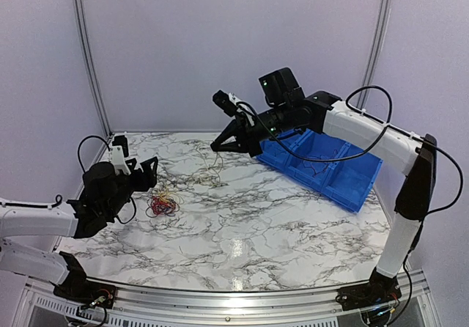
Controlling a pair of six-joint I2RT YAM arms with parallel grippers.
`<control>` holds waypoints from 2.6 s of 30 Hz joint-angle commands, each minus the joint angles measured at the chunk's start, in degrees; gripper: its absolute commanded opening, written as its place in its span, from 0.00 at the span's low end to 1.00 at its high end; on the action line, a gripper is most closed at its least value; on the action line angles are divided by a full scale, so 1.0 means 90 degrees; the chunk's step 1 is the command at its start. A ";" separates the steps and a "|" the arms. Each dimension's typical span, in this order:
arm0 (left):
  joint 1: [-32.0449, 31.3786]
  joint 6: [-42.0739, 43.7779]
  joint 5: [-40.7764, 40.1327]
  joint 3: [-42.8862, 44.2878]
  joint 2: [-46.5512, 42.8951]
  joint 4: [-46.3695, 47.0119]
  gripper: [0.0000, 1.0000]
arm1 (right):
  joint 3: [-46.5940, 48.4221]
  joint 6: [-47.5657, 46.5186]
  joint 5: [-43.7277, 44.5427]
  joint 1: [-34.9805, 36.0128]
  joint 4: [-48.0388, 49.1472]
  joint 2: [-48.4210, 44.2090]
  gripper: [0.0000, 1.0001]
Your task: Untangle the cables
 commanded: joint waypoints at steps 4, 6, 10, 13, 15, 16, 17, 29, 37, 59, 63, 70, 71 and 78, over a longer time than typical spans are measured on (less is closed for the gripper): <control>-0.0277 0.0668 0.1747 0.0599 -0.0806 -0.0841 0.79 | -0.0315 0.0054 0.0114 -0.0014 0.0223 -0.0010 0.00; -0.0517 0.0774 0.2014 0.0834 -0.0696 -0.0856 0.79 | -0.0374 0.0208 0.0077 -0.0012 0.0319 0.0069 0.00; -0.0990 0.0963 0.2390 0.1383 -0.0212 -0.0854 0.79 | -0.0360 0.0473 -0.0072 -0.0013 0.0456 0.0235 0.00; -0.1077 0.0968 0.2576 0.1701 0.0190 -0.0850 0.76 | -0.0294 0.0615 -0.0195 -0.0014 0.0506 0.0320 0.00; -0.1090 0.0987 0.2547 0.1870 0.0421 -0.0848 0.75 | -0.0260 0.0670 -0.0273 -0.0014 0.0520 0.0333 0.00; -0.1092 0.0999 0.2450 0.1947 0.0531 -0.0848 0.74 | -0.0258 0.0697 -0.0295 -0.0006 0.0531 0.0334 0.00; -0.1096 0.0998 0.2322 0.2041 0.0642 -0.0842 0.73 | -0.0262 0.0699 -0.0338 -0.0004 0.0529 0.0334 0.00; -0.1084 0.0719 0.1207 0.2708 0.2748 0.0159 0.65 | -0.0114 0.0429 -0.1124 0.0026 0.0167 -0.0116 0.00; -0.1055 0.0588 0.0728 0.3169 0.4039 0.0422 0.63 | 0.0480 -0.0126 -0.1180 -0.0331 -0.0772 -0.0919 0.00; -0.1001 0.0188 0.0679 0.2479 0.3024 0.0413 0.67 | -0.1899 -0.1010 -0.0485 -0.6175 -0.1415 -0.3015 0.00; -0.1006 0.0265 0.0492 0.2213 0.2509 0.0355 0.68 | -0.2287 -0.1548 0.0183 -0.6846 -0.1691 -0.2820 0.00; -0.1005 0.0523 -0.0071 0.1816 0.1765 0.0187 0.71 | -0.3104 -0.1899 0.1307 -0.7007 -0.1562 -0.2516 0.00; -0.1005 0.0555 -0.0157 0.1760 0.1681 0.0172 0.71 | -0.3221 -0.1877 0.1501 -0.7009 -0.1461 -0.2468 0.00; -0.1001 0.0477 -0.0424 0.1516 0.1149 -0.0287 0.74 | -0.3329 -0.1709 0.2398 -0.7006 -0.1158 -0.2169 0.41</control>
